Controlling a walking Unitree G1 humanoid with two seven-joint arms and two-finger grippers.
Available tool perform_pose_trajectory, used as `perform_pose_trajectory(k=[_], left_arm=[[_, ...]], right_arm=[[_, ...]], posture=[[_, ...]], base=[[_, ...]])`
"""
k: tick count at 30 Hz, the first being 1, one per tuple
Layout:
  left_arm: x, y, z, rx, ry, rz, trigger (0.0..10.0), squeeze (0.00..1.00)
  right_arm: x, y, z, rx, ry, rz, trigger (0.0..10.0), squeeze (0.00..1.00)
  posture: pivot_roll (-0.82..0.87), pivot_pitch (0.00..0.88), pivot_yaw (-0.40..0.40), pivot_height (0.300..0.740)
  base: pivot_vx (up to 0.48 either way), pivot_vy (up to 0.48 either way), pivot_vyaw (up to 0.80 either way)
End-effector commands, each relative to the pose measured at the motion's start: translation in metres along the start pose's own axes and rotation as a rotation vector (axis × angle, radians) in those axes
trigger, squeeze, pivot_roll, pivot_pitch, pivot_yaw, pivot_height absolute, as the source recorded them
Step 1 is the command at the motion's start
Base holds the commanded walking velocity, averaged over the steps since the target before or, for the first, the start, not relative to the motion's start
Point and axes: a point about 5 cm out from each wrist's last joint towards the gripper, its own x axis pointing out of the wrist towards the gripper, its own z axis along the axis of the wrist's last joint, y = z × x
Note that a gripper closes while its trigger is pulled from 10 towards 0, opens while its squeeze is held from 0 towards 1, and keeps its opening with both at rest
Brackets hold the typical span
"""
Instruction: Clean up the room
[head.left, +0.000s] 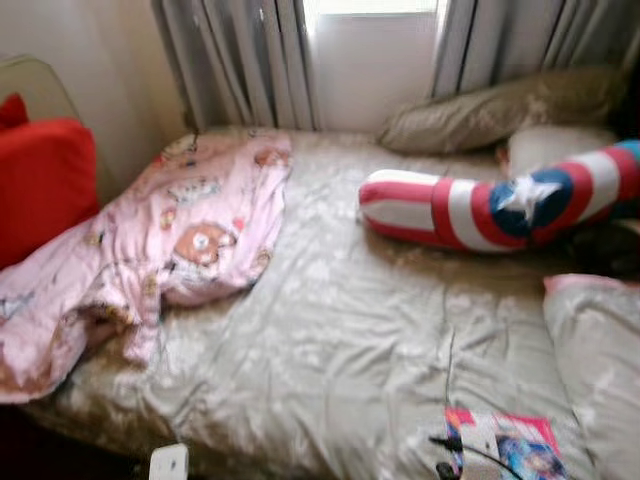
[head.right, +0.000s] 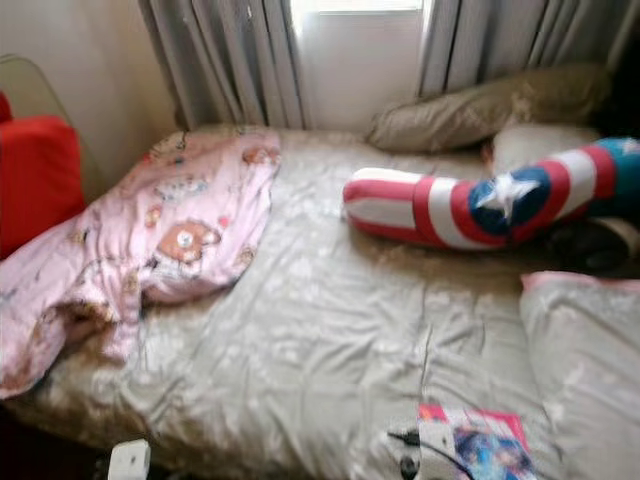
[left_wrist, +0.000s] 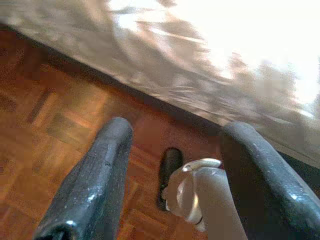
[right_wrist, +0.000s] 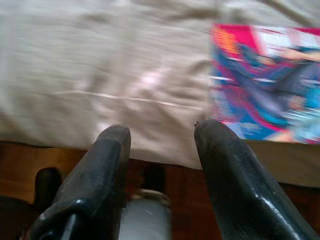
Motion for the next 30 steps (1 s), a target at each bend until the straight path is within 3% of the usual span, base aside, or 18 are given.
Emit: perform_pose_trajectory(k=[1,30], left_arm=[[-0.0036,0.0136,-0.0048,0.013,0.028,0.031,10.0,0.00],[-0.0005,0.0110,0.0032,0.001,0.011,0.033,10.0,0.00]], right_arm=[[0.0014,0.0099,0.0041,0.014,-0.010,0.026,10.0,0.00],[0.0025,0.0139,0.0095,0.011,-0.022,0.033,10.0,0.00]], posture=[[0.06,0.000,0.033,0.740],[0.07,0.000,0.030,0.740]], base=[[0.000,0.480,0.00],[0.000,0.480,0.00]])
